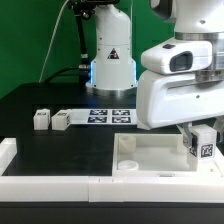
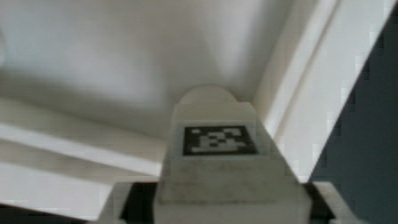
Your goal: Assemble one leg
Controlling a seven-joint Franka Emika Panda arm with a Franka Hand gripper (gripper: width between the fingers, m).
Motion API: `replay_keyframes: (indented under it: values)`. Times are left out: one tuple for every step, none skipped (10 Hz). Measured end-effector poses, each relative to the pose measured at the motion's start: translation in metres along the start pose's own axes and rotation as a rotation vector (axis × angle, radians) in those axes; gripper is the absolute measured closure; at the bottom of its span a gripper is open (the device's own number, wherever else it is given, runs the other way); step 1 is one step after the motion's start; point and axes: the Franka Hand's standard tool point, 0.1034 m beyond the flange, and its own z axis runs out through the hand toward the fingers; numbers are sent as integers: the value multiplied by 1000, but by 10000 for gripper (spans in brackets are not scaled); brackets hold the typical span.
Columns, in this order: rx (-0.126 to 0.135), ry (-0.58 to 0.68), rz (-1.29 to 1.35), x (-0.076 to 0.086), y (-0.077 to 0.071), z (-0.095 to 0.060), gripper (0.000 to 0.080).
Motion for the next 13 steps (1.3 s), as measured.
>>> replay_keyframes:
  values:
    - [0, 0, 36, 0, 0, 0, 509]
    - [1, 1, 144, 0, -1, 0, 509]
    - [2, 3, 237, 0, -1, 0, 509]
    - [2, 4, 342, 0, 0, 0, 509]
    - [4, 6, 450, 1, 0, 0, 509]
    - [4, 13, 569, 0, 0, 0, 509]
    - [-3, 16, 672, -3, 5, 0, 509]
    - [-9, 22, 759, -5, 9, 0, 509]
    - [-21, 24, 865, -8, 13, -1, 505]
    - [-35, 28, 932, -11, 18, -1, 500]
    - [-49, 30, 992, -13, 22, -2, 497]
    - [-64, 31, 1055, -15, 28, -2, 497]
    - [-75, 31, 1081, -16, 31, -3, 497]
